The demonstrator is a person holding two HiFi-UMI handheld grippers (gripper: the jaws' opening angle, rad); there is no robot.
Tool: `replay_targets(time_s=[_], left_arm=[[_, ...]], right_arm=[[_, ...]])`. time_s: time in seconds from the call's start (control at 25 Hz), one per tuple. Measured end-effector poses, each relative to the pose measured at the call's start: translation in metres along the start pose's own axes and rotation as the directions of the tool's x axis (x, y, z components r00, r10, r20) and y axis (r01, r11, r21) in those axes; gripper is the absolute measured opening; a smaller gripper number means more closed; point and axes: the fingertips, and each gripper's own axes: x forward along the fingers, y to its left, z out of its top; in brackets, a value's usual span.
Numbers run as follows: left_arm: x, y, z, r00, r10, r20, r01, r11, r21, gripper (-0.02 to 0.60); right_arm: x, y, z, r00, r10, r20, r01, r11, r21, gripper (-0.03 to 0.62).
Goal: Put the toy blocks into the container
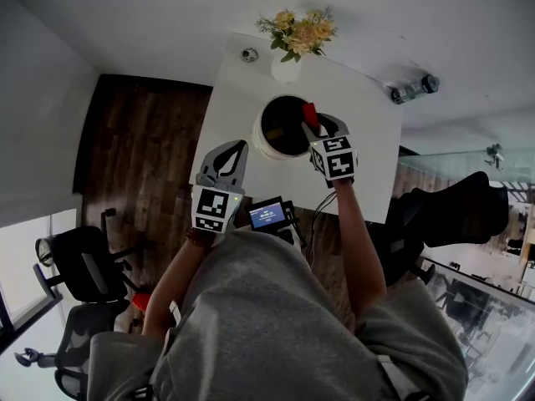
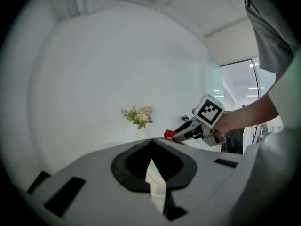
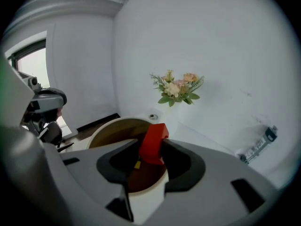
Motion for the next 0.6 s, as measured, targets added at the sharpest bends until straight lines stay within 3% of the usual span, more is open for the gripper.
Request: replay_targets(time_s=[0.44, 0.6], left_arm=[[0.006, 0.001, -0.003, 1.000, 0.001, -0.011, -0.001, 1.000, 0.002, 0.006], [0.007, -0.001, -0.002, 1.000, -0.006, -0.012, 0.006, 1.000, 0.007, 0.006]], right_arm=[[0.010, 0.006, -0.012, 0.999, 0.034, -0.040, -0.035, 0.999, -0.025, 0.166], [0.008, 0.007, -0.009, 1.000, 0.028, -0.011, -0.028, 1.000, -0.009, 0.161]])
